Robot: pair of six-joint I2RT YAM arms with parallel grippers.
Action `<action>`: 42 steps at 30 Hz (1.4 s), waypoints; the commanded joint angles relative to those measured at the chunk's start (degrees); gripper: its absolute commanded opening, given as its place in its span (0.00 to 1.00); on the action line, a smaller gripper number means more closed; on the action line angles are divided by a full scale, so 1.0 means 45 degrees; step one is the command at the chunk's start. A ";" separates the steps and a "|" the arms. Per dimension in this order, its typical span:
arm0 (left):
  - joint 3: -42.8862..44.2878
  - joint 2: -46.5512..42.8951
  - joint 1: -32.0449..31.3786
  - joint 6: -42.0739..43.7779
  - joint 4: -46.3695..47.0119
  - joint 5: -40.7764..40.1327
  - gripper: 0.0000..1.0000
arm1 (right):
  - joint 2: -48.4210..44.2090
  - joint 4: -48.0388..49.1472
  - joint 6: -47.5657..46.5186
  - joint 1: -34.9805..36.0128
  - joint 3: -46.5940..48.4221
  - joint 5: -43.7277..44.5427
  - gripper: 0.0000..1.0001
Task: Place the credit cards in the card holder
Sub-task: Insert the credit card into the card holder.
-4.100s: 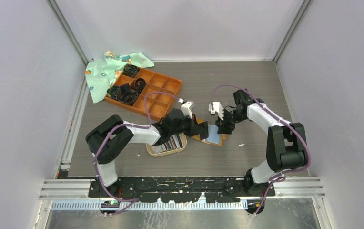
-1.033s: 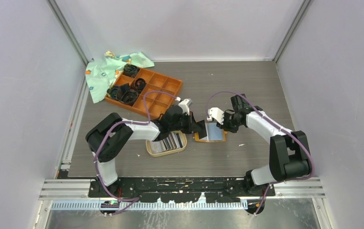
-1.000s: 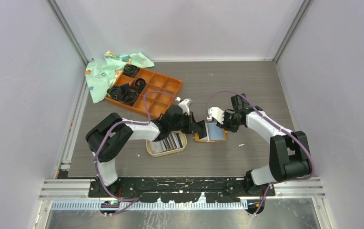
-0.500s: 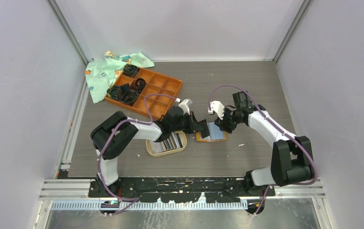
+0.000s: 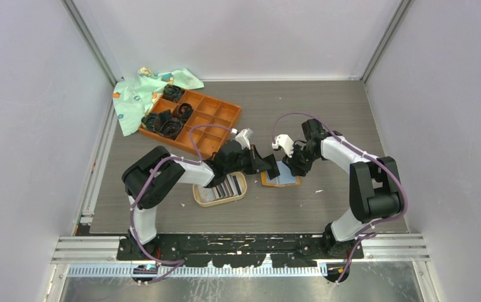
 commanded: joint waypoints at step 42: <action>0.0497 0.0957 -0.0059 -0.2311 -0.1673 -0.0017 0.00 | 0.0826 -0.0797 -0.0087 -0.0024 0.0616 0.0463 0.37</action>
